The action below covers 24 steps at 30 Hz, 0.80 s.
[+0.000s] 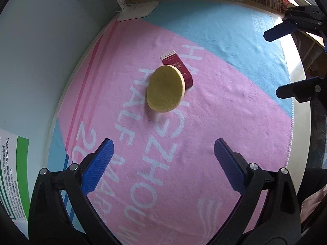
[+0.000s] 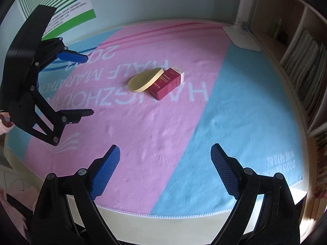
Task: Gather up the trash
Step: 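Move both open tools back over the mat toward the sponge and box, then grasp the maroon Hankey box with the right tool while the left tool grasps the yellow sponge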
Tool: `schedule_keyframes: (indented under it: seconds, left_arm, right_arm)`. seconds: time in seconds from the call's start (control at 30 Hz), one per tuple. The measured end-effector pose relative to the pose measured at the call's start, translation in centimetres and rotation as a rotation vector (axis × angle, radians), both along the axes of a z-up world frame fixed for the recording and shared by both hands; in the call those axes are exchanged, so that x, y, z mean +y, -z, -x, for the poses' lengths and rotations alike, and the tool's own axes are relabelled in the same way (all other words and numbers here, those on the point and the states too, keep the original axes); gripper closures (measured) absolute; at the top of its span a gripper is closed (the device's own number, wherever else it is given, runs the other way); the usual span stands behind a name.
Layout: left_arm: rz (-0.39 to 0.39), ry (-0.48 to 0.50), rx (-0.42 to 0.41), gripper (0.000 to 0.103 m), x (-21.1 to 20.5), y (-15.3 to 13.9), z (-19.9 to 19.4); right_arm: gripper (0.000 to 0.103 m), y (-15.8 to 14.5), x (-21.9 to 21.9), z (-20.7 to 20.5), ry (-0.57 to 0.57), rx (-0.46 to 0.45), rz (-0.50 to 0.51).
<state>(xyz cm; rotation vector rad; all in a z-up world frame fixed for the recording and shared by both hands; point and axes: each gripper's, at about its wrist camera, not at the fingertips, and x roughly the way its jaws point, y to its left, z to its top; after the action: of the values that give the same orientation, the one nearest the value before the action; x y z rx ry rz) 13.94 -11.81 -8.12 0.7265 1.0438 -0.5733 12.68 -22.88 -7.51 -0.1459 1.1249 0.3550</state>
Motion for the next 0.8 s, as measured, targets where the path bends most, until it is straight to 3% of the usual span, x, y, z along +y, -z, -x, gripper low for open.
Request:
schedule_keyframes:
  seconds: [0.27, 0.8]
  left_arm:
    - [-0.004, -0.047, 0.041, 0.007, -1.5, 1.5, -3.4]
    - [0.011, -0.015, 0.129, 0.008, -3.2, 4.5, -7.1]
  right_arm:
    - [0.013, 1.3, -0.4, -5.4, -0.12, 0.024, 0.004]
    - [0.013, 5.0, 1.8, -12.2, -0.301, 0.083, 0.024]
